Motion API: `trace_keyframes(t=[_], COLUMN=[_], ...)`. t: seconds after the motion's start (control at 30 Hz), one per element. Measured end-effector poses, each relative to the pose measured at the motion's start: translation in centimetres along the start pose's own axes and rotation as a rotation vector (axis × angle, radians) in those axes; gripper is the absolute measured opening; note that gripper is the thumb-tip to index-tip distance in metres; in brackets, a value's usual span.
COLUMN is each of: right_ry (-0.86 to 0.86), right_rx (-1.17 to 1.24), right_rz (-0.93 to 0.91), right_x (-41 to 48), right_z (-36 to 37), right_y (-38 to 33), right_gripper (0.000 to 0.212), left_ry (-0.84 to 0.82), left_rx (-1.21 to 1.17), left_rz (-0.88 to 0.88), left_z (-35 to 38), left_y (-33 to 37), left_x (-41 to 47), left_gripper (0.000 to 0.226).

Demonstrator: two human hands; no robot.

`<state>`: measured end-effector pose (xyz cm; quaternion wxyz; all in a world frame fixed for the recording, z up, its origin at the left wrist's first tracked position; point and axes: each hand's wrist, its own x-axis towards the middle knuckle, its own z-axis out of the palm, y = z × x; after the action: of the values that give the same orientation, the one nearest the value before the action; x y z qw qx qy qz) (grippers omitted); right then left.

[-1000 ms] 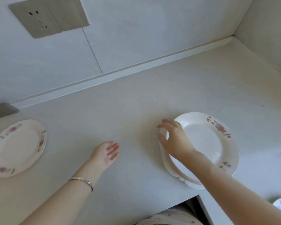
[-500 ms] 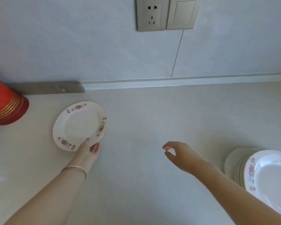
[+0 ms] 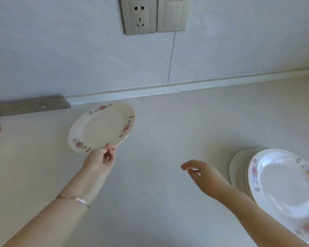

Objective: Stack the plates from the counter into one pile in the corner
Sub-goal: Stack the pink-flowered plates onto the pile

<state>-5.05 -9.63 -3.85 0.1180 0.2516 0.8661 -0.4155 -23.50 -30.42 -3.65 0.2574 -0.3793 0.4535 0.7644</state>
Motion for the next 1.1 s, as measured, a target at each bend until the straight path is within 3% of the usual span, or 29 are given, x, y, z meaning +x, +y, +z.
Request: trace_keyframes(t=[0.13,0.2,0.3,0.43,0.5,0.57,0.73,0.83,0.97,1.1], right_ry=[0.204,0.362,0.546,0.630,0.675,0.721,0.682,0.627,0.573,0.570], right_rx=[0.215,0.473,0.908,1.212,1.160,0.957,0.568,0.532,0.564,0.471], right_rz=[0.033,0.107,0.187,0.226,0.282,0.330,0.419,0.459,0.481,0.551], right_x=[-2.4,-3.9,-6.9,-11.3,-13.5,-15.5,-17.8,-17.5,-16.6,-16.3], right_z=[-4.0,-6.6,-11.1,-16.3,-17.9,-18.7,-17.5,-16.2,-14.7,-13.7], right_y=[2.8,4.6,7.7,12.5,14.8,17.4,22.9,24.5,25.0,24.7], right_gripper=[0.018,0.018,0.039,0.051,0.041,0.032,0.040,0.042,0.037,0.049], left_ry=[-0.256,-0.361,-0.524,-0.672,-0.730,-0.763,-0.694,-0.617,-0.580,-0.586], left_rx=[0.277,0.444,0.677,0.955,1.092,1.204,1.484,1.693,2.026,2.191], left_rz=[0.024,0.035,0.006,-0.077,-0.116,-0.139,0.000,0.134,0.367,0.426], left_z=[5.0,7.7,11.2,14.2,15.0,15.8,17.7,18.0,17.8,18.0], left_y=[-4.5,-7.3,-12.0,-18.0,-20.6,-22.7,-26.4,-27.6,-27.8,-27.9], left_x=[-5.1,-7.6,-11.2,-15.2,-16.4,-17.3,-17.7,-16.8,-14.4,-12.7], left_gripper=[0.023,0.022,0.024,0.025,0.026,0.027,0.020,0.011,0.032,0.036])
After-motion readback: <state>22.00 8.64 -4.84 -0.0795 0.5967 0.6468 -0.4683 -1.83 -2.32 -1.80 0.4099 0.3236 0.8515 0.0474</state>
